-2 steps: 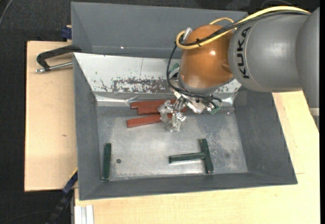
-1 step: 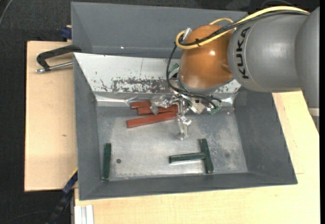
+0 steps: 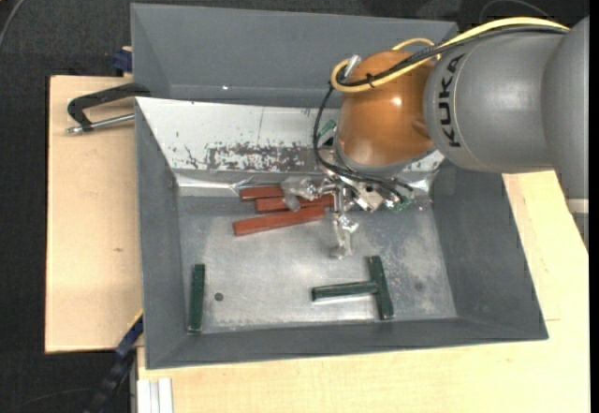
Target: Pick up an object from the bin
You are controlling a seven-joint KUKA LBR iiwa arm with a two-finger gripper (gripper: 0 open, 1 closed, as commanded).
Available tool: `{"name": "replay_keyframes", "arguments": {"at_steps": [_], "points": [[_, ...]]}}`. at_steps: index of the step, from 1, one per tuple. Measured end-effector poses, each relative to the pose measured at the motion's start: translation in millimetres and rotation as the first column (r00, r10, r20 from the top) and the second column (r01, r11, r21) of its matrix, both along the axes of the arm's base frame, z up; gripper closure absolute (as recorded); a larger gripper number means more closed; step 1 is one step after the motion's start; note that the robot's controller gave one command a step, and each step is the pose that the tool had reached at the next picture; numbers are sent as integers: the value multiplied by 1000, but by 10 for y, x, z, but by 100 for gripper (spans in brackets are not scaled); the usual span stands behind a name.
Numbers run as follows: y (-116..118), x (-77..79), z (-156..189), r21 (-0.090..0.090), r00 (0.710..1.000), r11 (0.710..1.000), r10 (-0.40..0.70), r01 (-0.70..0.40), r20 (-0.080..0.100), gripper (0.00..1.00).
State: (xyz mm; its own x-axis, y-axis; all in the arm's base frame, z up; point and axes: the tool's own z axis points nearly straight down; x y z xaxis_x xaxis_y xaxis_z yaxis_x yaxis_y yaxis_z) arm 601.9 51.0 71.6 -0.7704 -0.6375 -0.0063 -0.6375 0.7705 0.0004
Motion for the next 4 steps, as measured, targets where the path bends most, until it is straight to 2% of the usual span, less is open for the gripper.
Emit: {"name": "replay_keyframes", "arguments": {"at_steps": [1,2,3,4], "points": [[10,31,40,2,1000,1000,0,0,12,100],[599,-140,19,-2,993,993,117,-117,2,100],[575,-149,2,-2,994,994,112,-112,-2,0],[-73,6,309,-5,996,996,94,-94,6,0]]}}
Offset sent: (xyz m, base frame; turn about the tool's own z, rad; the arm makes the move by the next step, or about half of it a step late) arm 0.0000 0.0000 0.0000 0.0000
